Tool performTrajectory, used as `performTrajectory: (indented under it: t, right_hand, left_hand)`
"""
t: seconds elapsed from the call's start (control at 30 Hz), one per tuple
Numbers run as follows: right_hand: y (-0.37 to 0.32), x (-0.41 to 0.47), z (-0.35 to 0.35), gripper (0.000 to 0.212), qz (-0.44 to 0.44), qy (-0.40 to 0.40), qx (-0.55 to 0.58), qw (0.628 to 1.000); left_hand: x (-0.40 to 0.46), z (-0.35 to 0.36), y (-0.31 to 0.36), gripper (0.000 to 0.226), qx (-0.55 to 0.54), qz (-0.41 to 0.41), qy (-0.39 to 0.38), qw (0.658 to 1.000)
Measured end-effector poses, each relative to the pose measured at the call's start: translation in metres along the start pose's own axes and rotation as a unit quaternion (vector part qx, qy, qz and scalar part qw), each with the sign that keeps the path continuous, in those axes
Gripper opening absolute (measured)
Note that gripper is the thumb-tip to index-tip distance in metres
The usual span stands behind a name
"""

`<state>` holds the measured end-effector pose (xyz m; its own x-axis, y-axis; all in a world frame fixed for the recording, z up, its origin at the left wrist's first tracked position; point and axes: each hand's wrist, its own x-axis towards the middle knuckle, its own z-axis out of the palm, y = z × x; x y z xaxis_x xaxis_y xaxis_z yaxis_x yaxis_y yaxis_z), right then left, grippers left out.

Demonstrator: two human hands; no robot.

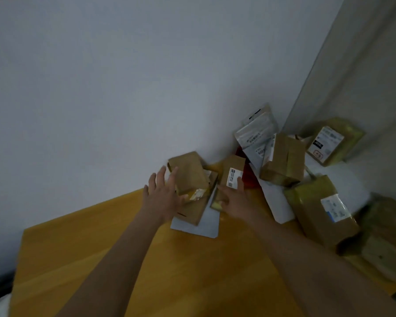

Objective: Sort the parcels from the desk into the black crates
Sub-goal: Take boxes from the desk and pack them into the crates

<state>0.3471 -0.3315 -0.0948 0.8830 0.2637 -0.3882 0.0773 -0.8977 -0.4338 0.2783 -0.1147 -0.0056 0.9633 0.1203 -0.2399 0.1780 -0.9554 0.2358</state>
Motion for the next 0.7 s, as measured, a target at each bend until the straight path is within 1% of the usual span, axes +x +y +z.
performTrajectory:
  t: [0.1,0.17,0.3,0.4,0.47,0.53,0.6,0.7]
  right_hand:
    - [0.012,0.01,0.002,0.048,-0.009,0.011,0.069,0.997]
    - [0.015,0.015,-0.001,0.038,-0.007,0.026,0.09,0.996]
    - [0.02,0.02,-0.001,0.038,-0.01,0.009,0.076,0.997]
    - [0.022,0.011,-0.005,0.032,0.015,-0.003,0.062,0.998]
    - [0.024,0.001,-0.011,0.035,0.015,0.006,0.072,0.997]
    - [0.024,-0.012,-0.018,0.044,0.014,0.016,0.077,0.997]
    - [0.022,-0.025,-0.026,0.053,0.009,0.037,0.08,0.996]
    - [0.016,-0.042,-0.036,0.059,-0.014,0.082,0.098,0.992]
  left_hand:
    - [0.006,0.013,0.013,0.078,0.009,-0.014,-0.017,1.0]
    - [0.008,0.017,0.02,0.078,0.015,-0.022,-0.028,0.999]
    - [0.006,0.02,0.026,0.079,0.034,-0.023,-0.02,0.999]
    - [-0.001,0.014,0.027,0.08,0.041,-0.025,-0.02,0.999]
    - [-0.005,0.007,0.03,0.081,0.035,-0.024,-0.015,0.999]
    - [-0.01,-0.001,0.034,0.081,0.019,-0.023,-0.011,0.999]
    - [-0.015,-0.01,0.039,0.081,-0.006,-0.019,-0.006,1.0]
    - [-0.024,-0.021,0.044,0.08,-0.052,-0.006,0.008,0.999]
